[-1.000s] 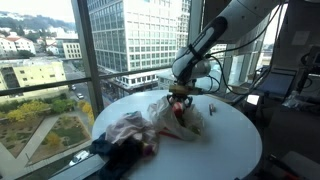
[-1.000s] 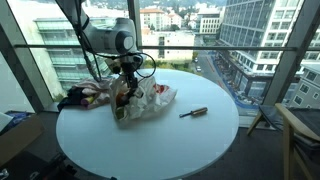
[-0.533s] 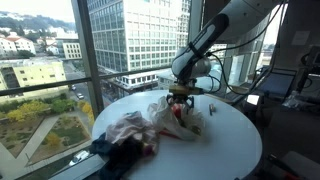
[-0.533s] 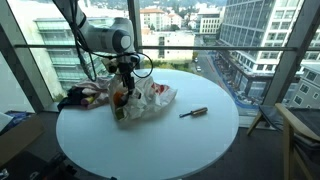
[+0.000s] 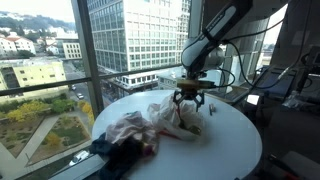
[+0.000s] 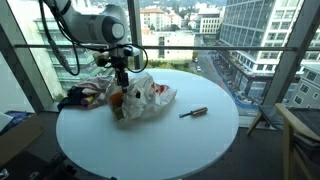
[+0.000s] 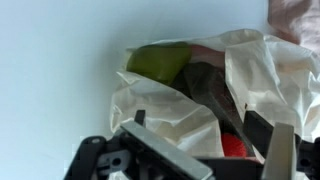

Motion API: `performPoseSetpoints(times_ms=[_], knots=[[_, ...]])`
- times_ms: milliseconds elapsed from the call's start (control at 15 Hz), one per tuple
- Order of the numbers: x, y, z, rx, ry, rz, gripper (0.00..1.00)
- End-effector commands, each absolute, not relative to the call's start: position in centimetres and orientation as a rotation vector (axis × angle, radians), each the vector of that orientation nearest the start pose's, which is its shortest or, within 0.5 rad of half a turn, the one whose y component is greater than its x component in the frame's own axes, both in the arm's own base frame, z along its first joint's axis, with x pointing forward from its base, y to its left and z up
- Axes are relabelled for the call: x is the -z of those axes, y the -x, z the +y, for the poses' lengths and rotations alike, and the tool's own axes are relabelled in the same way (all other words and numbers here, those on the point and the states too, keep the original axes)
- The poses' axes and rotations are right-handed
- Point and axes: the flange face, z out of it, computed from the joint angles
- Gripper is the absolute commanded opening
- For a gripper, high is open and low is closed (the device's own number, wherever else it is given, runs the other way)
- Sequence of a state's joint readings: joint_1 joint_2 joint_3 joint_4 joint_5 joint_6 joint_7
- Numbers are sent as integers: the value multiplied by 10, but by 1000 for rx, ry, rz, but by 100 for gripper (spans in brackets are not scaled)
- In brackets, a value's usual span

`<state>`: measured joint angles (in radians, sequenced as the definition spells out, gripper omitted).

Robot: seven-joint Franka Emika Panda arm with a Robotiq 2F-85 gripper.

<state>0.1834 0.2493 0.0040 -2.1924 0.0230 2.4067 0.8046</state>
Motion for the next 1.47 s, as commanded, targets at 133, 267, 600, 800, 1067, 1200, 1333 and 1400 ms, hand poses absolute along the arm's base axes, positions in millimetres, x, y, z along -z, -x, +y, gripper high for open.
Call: performPoseSetpoints(times_ms=[133,267,600,800,1067,1200,1333,1400], knots=[[-292,-510,99,-23,3039,1050,100],[-286,-513,90,-2,3055,1039,100],[-252,-524,66,-30,3130,1016,100],[-228,-524,63,0,3245,888,100],[-211,-514,85,92,3357,659,100],[-213,-507,101,154,3386,556,100],[-216,-502,116,217,3408,482,100],[-217,-501,122,232,3417,448,100]])
